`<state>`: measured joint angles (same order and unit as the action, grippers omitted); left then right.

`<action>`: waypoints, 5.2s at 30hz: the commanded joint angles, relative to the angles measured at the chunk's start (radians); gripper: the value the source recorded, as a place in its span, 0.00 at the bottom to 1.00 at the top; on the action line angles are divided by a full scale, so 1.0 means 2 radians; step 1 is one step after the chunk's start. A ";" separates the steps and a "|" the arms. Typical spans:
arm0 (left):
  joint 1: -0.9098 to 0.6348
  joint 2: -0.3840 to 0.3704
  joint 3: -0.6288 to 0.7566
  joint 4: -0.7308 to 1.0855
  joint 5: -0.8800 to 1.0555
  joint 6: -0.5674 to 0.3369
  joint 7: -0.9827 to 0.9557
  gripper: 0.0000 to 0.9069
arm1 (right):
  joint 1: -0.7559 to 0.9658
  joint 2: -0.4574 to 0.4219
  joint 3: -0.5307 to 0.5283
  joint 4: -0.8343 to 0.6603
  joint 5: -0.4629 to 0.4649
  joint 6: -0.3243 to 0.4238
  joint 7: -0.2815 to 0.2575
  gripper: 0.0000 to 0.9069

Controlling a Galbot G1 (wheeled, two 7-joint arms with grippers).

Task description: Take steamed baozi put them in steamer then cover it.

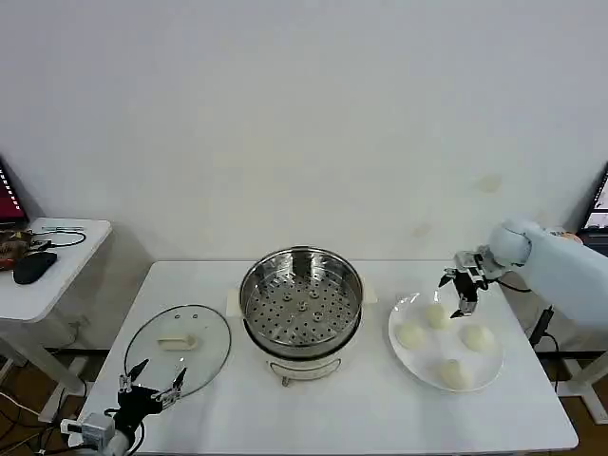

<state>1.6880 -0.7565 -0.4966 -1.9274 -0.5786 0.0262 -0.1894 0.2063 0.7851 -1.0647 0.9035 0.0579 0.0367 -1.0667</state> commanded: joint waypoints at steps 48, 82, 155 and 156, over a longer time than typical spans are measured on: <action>0.013 -0.005 0.000 -0.008 -0.009 0.003 -0.002 1.00 | -0.072 0.065 0.087 -0.112 -0.045 0.011 0.011 0.67; 0.015 -0.010 0.006 -0.014 -0.016 0.003 -0.005 1.00 | 0.167 0.045 -0.036 0.054 0.065 0.071 0.009 0.67; 0.019 -0.022 0.007 -0.023 -0.031 0.004 -0.007 1.00 | 0.090 0.242 -0.052 0.039 -0.198 0.340 0.137 0.68; 0.019 -0.022 0.007 -0.023 -0.031 0.004 -0.007 1.00 | 0.090 0.243 -0.051 0.037 -0.198 0.340 0.138 0.68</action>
<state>1.7266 -0.8005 -0.4823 -1.9738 -0.6406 0.0349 -0.2033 0.4075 1.2667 -1.1704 0.9827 -0.2950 0.7030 -0.8042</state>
